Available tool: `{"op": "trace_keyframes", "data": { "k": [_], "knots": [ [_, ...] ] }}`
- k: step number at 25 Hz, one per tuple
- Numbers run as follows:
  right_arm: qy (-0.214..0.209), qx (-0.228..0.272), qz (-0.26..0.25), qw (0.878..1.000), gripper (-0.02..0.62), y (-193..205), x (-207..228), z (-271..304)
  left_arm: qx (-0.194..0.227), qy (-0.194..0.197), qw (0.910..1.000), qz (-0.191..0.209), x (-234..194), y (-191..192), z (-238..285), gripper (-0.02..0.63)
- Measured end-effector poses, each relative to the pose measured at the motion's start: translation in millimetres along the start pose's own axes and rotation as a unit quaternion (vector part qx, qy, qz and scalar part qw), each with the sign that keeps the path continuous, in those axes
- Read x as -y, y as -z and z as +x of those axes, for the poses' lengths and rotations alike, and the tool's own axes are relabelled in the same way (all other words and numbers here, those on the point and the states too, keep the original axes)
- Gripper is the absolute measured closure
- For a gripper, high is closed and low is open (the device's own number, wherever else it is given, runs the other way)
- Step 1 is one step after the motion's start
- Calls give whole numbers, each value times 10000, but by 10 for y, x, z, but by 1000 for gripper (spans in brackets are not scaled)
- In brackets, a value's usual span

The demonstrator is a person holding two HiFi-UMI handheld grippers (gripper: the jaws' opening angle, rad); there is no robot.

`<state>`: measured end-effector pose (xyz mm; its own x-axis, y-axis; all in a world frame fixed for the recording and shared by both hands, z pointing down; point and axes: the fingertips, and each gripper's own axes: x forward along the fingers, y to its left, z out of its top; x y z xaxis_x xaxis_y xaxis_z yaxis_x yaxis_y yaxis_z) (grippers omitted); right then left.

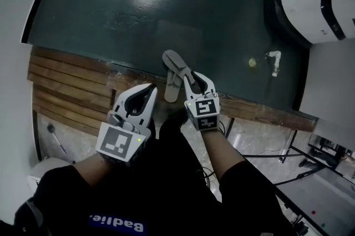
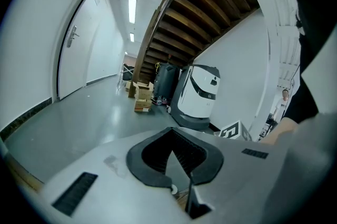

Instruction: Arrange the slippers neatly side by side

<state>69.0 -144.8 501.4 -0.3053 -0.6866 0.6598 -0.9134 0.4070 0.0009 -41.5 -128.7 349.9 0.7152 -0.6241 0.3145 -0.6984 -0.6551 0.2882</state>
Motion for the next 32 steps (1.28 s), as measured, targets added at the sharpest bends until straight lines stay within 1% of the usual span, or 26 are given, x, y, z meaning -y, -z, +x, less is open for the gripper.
{"op": "trace_keyframes", "data": {
  "k": [3, 5, 11, 14, 19, 23, 26, 32],
  "knots": [
    [-60, -202, -32, 9998, 537, 207, 70, 186, -33, -77, 10000, -28, -18, 41, 88, 604],
    [-119, -367, -108, 9992, 517, 364, 101, 341, -44, -138, 9999, -46, -54, 64, 134, 604],
    [-337, -938, -626, 9930, 517, 903, 176, 954, -128, -419, 9989, -137, -281, 161, 235, 604],
    [-364, -1165, -700, 9901, 517, 1129, 233, 1262, -223, -519, 9983, -113, -381, 279, 280, 604],
    [-361, -1496, -692, 9857, 517, 1414, 274, 1716, -390, -637, 9970, -193, -538, 480, 364, 604],
    [-419, -1625, -850, 9821, 517, 1547, 272, 1964, -435, -725, 9960, -281, -633, 555, 380, 604],
    [-466, -1764, -1025, 9779, 517, 1693, 284, 2132, -456, -822, 9950, -327, -730, 599, 403, 604],
    [-484, -2222, -1260, 9656, 517, 2214, 405, 2444, -564, -992, 9930, -307, -897, 791, 468, 604]
  ]
}}
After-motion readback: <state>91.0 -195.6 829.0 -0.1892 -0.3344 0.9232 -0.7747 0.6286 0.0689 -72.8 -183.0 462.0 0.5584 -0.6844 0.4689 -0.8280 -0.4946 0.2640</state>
